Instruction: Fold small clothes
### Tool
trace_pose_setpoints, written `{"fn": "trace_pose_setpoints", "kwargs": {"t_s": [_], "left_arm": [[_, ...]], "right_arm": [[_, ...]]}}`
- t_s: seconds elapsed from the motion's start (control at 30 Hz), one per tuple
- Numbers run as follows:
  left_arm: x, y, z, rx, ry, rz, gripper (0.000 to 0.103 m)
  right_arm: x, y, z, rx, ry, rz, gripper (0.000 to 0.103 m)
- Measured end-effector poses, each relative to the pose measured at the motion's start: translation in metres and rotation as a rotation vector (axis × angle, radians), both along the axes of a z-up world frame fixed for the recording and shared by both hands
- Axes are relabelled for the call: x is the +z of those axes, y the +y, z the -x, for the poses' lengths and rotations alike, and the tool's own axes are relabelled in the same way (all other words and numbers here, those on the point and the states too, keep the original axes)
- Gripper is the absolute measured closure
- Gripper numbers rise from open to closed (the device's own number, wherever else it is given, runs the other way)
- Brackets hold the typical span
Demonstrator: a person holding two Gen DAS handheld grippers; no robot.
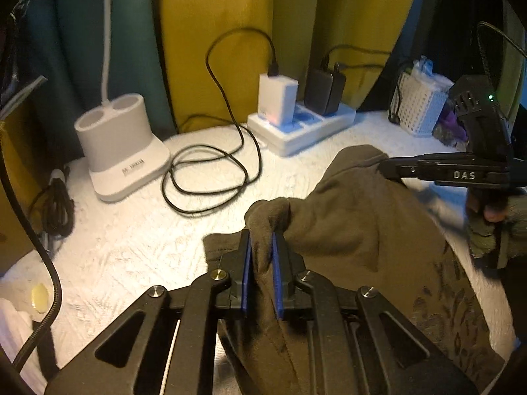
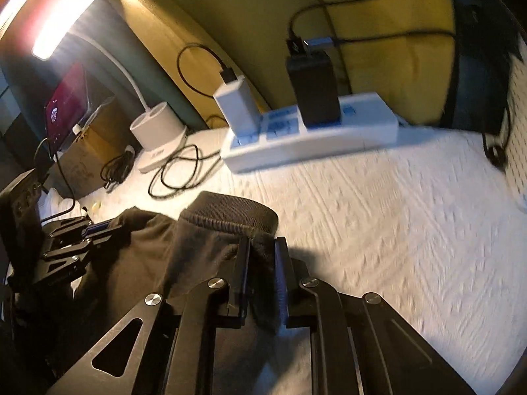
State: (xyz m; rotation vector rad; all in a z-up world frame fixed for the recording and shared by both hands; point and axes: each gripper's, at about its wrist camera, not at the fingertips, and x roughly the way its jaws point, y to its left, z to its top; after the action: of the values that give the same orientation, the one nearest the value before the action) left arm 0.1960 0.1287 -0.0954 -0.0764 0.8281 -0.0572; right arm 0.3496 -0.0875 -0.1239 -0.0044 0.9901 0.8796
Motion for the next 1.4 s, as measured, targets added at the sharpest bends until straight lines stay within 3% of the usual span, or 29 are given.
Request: {"fn": "trace_pose_setpoints", "kwargs": {"t_s": [0.13,0.27,0.37,0.47,0.53,0.57,0.6,0.7,0.73,0.77,0.8,0.83,0.87,0.93,0.97,1.0,1.23,1.4], "left_arm": [[-0.002,0.009,0.002,0.042,0.006,0.009,0.093],[-0.009,0.013,0.003,0.075,0.017,0.027,0.093],[-0.013,0.016,0.003,0.098,0.021,0.041,0.092],[-0.011,0.021,0.004,0.168,0.012,-0.004,0.092],[-0.006,0.033,0.008,0.228,-0.005,-0.015,0.092],[-0.002,0.041,0.011,0.262,-0.016,-0.012,0.092],[0.0,0.044,0.012,0.261,-0.026,0.0,0.092],[0.007,0.038,0.013,0.197,-0.03,-0.011,0.091],[0.009,0.034,0.013,0.174,-0.033,-0.02,0.089],[0.01,0.025,0.011,0.126,-0.033,-0.038,0.073],[0.01,0.017,0.009,0.094,-0.031,-0.051,0.047],[0.009,0.011,0.007,0.065,-0.026,-0.061,0.037],[0.006,0.007,0.004,0.041,-0.021,-0.068,0.035],[-0.003,-0.004,-0.004,-0.013,0.01,-0.108,0.036],[-0.008,-0.006,-0.008,-0.022,0.024,-0.122,0.055],[-0.013,-0.006,-0.012,-0.018,0.056,-0.125,0.094],[-0.009,0.005,-0.008,0.03,0.05,-0.111,0.094],[-0.017,0.015,-0.008,0.083,0.067,-0.072,0.087]], "right_arm": [[-0.003,0.013,-0.001,0.011,-0.047,0.061,0.089],[-0.023,0.016,-0.002,-0.007,-0.032,0.113,0.089],[-0.023,0.013,-0.002,-0.013,-0.04,0.106,0.088],[-0.022,0.011,0.0,-0.024,-0.063,0.124,0.081],[-0.021,0.01,0.002,-0.046,-0.079,0.144,0.071],[-0.02,0.008,0.002,-0.059,-0.088,0.153,0.06],[-0.021,0.006,0.002,-0.079,-0.094,0.163,0.048],[-0.02,-0.001,0.0,-0.101,-0.082,0.148,0.044],[-0.019,-0.002,0.0,-0.104,-0.082,0.146,0.044],[-0.019,-0.004,-0.001,-0.11,-0.079,0.139,0.044],[-0.018,-0.006,-0.001,-0.115,-0.075,0.133,0.044],[-0.018,-0.008,-0.002,-0.12,-0.069,0.127,0.044],[-0.018,-0.011,-0.002,-0.127,-0.062,0.119,0.044],[-0.017,-0.015,-0.003,-0.133,-0.056,0.109,0.044],[-0.016,-0.018,-0.003,-0.139,-0.053,0.103,0.044],[-0.015,-0.019,-0.004,-0.143,-0.052,0.099,0.044],[-0.014,-0.026,-0.004,-0.156,-0.053,0.073,0.044],[-0.019,-0.019,-0.002,-0.126,-0.057,0.087,0.044]]}}
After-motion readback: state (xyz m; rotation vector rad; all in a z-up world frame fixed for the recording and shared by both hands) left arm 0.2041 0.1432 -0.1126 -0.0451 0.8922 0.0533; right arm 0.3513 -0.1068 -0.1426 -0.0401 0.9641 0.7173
